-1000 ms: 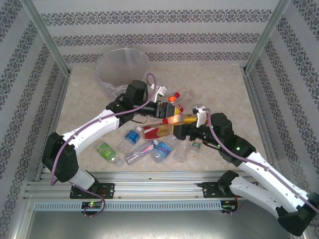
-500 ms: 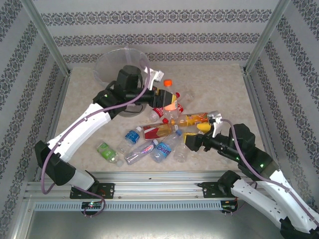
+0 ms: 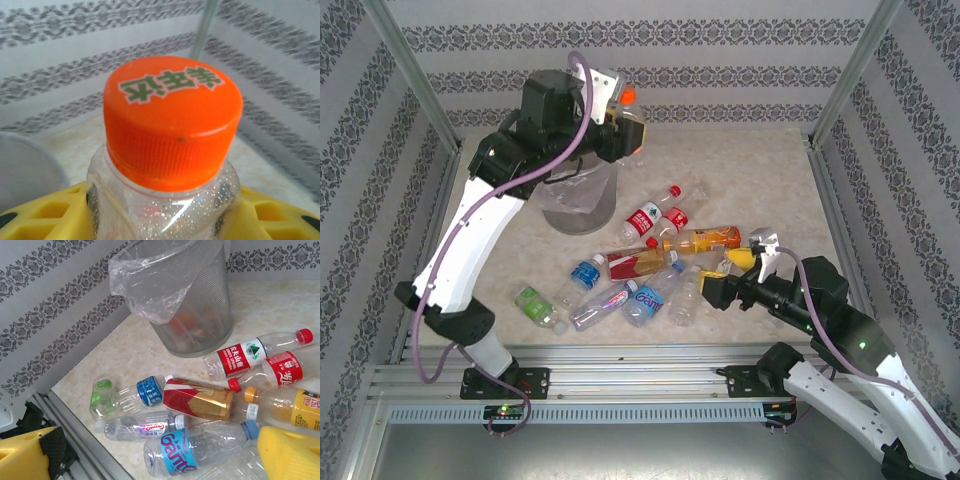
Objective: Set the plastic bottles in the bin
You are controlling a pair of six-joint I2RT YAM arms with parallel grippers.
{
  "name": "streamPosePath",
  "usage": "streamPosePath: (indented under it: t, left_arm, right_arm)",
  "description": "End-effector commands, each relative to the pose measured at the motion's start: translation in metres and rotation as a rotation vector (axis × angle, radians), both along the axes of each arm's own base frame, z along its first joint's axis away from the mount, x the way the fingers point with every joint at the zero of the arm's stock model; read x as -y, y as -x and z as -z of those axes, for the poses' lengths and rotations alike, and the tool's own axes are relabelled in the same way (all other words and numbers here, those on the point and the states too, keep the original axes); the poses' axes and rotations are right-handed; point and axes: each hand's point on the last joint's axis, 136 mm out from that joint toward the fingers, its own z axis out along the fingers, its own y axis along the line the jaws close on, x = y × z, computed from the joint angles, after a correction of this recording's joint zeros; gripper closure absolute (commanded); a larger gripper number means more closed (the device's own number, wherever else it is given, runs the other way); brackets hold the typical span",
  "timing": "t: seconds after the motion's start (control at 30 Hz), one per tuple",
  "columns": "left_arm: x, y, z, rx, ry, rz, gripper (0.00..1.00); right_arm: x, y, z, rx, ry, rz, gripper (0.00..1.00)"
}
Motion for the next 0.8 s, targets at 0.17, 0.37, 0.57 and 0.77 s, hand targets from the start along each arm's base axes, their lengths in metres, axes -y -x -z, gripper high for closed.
streamPosePath:
  t: [0.17, 0.37, 0.57, 0.77]
  left_arm:
    - [-0.063, -0.059, 0.043, -0.047, -0.286, -0.207, 0.47]
    - [-0.098, -0.09, 0.071, -0.098, -0.354, -0.295, 0.47]
    - [-0.118, -0.109, 0.107, -0.183, -0.402, -0.336, 0.47]
    - [-0.121, -0.123, 0.149, -0.27, -0.447, -0.331, 0.47]
  right_arm:
    - [0.007, 0.002, -0.006, 0.024, 0.012, 0.023, 0.02]
    - [0.006, 0.0, -0.001, 0.013, 0.015, 0.025, 0.02]
    - [0.006, 0.0, 0.002, 0.003, 0.019, 0.026, 0.02]
    - [0.006, -0.001, 0.007, -0.009, 0.023, 0.03, 0.02]
